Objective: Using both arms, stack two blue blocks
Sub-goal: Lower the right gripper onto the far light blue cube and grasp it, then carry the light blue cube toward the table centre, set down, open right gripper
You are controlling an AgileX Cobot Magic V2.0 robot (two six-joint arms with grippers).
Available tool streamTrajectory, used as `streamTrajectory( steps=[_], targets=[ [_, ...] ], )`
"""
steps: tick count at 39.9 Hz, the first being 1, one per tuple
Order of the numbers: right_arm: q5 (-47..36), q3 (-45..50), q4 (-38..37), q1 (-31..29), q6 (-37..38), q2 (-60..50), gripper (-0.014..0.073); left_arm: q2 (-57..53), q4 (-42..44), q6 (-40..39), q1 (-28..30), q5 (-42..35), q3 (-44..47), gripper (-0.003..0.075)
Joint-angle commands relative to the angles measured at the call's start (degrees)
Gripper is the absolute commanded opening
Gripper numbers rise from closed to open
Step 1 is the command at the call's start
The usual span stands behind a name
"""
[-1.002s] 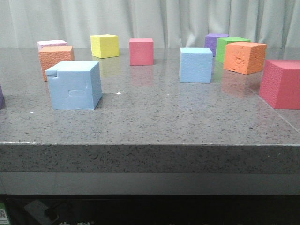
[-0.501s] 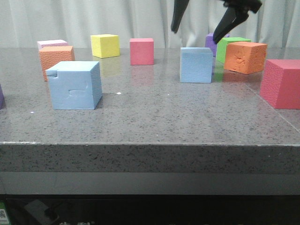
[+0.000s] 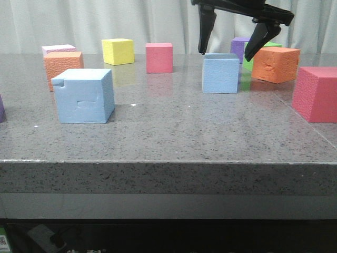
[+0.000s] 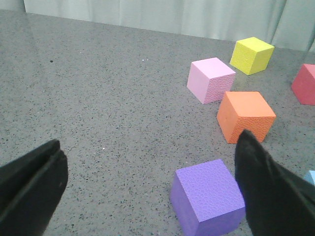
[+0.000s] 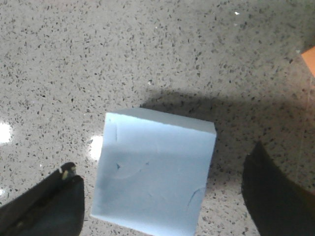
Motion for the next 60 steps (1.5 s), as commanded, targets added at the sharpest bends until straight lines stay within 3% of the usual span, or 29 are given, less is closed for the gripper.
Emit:
streamTrajectory(
  steps=[1,16,20,24,27,40,60],
  targets=[
    [-1.5,-2.0,0.1,-0.2,-0.1,-2.2,0.0652,0.2,0.2,-0.2,0.1,-4.8,-2.1,0.0673],
    [-1.5,-2.7,2.6,-0.1,-0.1,-0.7,0.064,0.2,0.2,-0.2,0.1,-4.8,-2.1,0.0673],
    [-1.4,-2.8,2.6,-0.1,-0.1,-0.7,0.054,0.2,0.2,-0.2,0.1,-4.8,-2.1,0.0673],
    [-1.4,-2.8,2.6,-0.1,-0.1,-0.7,0.0373,0.2,0.2,-0.2,0.1,-4.8,-2.1,0.0673],
    [-1.3,-2.9,2.6,-0.1,-0.1,-0.7,0.0316,0.2,0.2,-0.2,0.1,-4.8,-2.1,0.0673],
    [2.2,-2.9,2.6,0.8,-0.3,-4.1,0.033,0.2,0.2,-0.2,0.1,-4.8,-2.1,0.0673],
    [5.9,-2.4,1.7,12.4,-1.8,-5.4,0.033,0.2,0.2,-0.2,0.1,-4.8,-2.1,0.0673]
  ],
)
